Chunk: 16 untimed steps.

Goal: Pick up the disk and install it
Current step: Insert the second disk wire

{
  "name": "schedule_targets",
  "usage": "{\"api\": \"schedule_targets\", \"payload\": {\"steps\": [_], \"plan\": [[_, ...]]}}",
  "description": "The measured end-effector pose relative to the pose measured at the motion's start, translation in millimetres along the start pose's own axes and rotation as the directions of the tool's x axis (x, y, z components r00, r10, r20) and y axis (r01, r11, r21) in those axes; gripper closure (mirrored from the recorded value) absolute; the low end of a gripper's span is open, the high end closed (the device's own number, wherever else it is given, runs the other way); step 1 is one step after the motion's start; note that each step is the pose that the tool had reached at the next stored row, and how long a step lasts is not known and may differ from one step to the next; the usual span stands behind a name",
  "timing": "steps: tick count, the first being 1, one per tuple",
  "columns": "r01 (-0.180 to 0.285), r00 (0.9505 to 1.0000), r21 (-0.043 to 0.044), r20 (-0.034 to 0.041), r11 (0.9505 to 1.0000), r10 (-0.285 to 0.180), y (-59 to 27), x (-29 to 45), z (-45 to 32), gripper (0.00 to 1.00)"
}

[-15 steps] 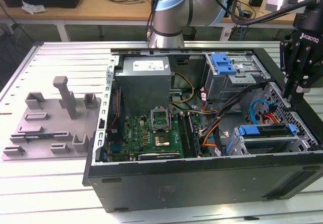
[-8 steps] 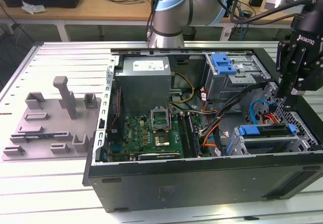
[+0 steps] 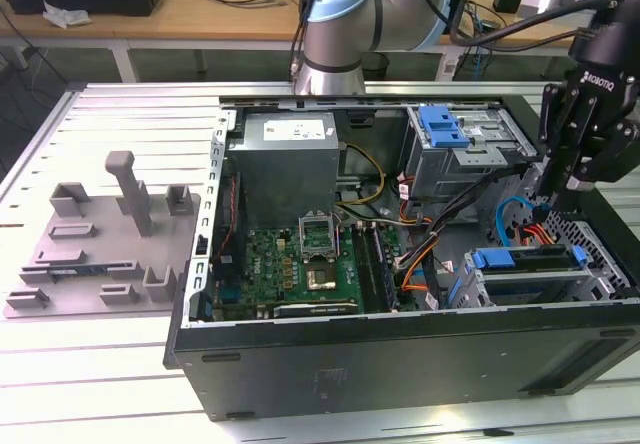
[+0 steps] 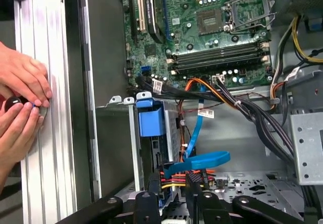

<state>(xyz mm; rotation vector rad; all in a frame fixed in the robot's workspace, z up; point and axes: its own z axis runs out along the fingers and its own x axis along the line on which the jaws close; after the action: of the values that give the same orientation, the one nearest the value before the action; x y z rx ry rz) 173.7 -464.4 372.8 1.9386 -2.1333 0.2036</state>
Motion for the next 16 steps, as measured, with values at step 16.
{"api": "schedule_targets", "payload": {"steps": [16], "plan": [[0.035, 0.9994, 0.0095, 0.0036, 0.9993, -0.035, 8.9, 8.6, 8.0, 0.65]]}}
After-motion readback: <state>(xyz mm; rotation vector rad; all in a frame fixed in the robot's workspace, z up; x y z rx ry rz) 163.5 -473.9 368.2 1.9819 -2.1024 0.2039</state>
